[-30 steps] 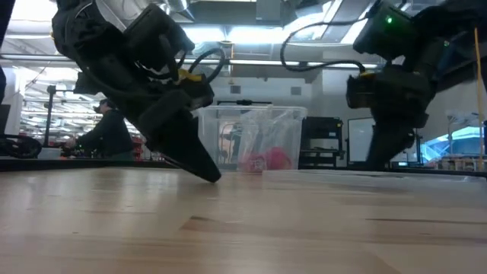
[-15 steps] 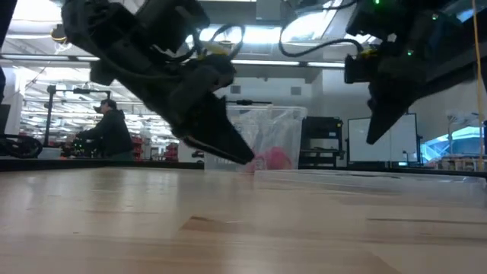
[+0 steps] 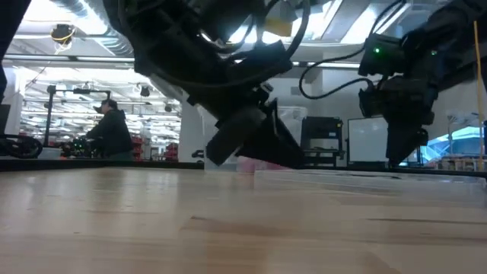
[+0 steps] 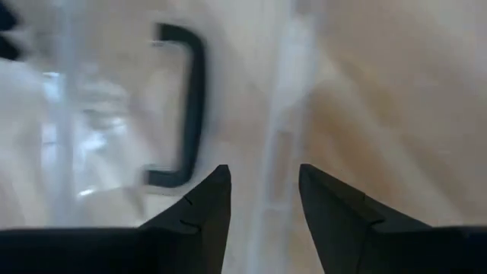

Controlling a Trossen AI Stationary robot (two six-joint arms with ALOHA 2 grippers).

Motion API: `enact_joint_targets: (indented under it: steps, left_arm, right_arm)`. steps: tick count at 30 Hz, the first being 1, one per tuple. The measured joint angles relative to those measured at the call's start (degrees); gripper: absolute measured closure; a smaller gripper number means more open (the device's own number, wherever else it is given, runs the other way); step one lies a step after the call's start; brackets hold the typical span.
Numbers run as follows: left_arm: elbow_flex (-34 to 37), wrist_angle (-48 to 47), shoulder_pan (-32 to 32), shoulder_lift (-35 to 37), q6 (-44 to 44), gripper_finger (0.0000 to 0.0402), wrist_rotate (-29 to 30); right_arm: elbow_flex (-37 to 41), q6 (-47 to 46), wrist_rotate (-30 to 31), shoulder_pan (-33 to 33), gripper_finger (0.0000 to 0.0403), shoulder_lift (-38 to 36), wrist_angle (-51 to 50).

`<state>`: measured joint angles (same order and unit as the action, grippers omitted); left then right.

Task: Roll bandage
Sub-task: Close the transparent bin lid

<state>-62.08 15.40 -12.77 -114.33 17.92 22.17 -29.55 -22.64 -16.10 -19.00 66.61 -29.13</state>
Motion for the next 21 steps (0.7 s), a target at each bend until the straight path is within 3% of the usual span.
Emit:
enact_joint_targets:
  steps: [4, 9, 14, 21]
  left_arm:
    - [-0.47, -0.55, 0.26, -0.89, 6.68, 0.0254, 0.13]
    - [-0.5, 1.0, 0.71, -3.08, 9.23, 0.0254, 0.17]
    - [-0.57, 1.44, 1.5, -4.12, 9.39, 0.0254, -0.15]
    - [-0.57, 2.19, 1.61, -4.36, 8.61, 0.0254, -0.38]
  right_arm:
    - [3.06, -1.37, -7.83, -1.63, 0.0245, 0.0, 6.85]
    - [6.52, -2.52, -4.91, -2.54, 0.0245, -0.16, 10.37]
    - [9.45, -4.18, -8.54, -2.45, 0.0245, -0.11, 16.55]
    - [9.73, -2.96, -7.69, -2.43, 0.024, -0.91, 18.96]
